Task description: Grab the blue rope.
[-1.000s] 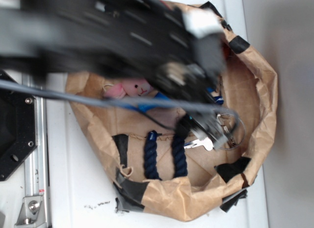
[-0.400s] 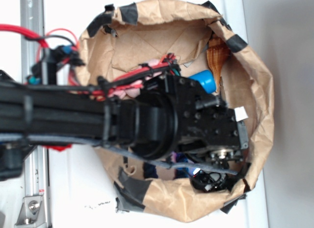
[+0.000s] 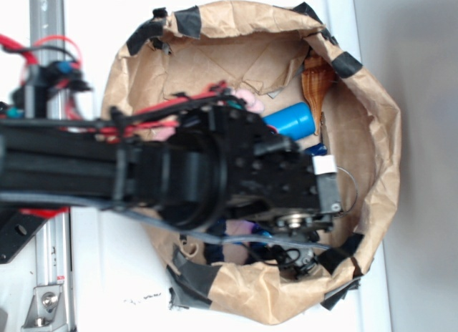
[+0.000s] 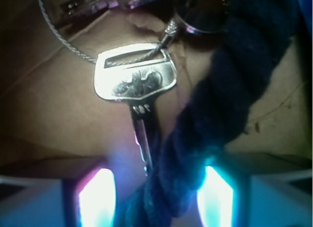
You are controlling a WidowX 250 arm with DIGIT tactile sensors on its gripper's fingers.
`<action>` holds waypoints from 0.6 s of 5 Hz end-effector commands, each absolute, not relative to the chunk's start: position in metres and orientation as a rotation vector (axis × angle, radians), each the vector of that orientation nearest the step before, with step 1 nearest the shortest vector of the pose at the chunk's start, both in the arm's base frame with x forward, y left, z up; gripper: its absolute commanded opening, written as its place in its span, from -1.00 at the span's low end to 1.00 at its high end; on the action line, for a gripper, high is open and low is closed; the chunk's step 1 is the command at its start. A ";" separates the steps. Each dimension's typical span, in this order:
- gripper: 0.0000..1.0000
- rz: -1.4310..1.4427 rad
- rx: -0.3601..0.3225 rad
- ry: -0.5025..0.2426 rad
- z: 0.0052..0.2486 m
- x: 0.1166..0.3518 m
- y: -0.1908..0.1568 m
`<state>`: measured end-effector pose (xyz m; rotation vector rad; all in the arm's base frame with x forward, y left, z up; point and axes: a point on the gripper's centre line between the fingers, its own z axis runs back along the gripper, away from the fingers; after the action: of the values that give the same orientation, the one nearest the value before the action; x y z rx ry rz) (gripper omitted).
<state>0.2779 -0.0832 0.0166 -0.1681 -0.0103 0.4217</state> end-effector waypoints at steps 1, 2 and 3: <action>-1.00 0.229 -0.057 -0.156 0.073 0.274 -0.043; -1.00 0.102 -0.032 -0.168 0.118 0.267 -0.022; -1.00 0.038 -0.054 -0.166 0.145 0.265 -0.015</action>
<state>0.2582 -0.0271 0.1270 -0.0489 -0.0883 0.0224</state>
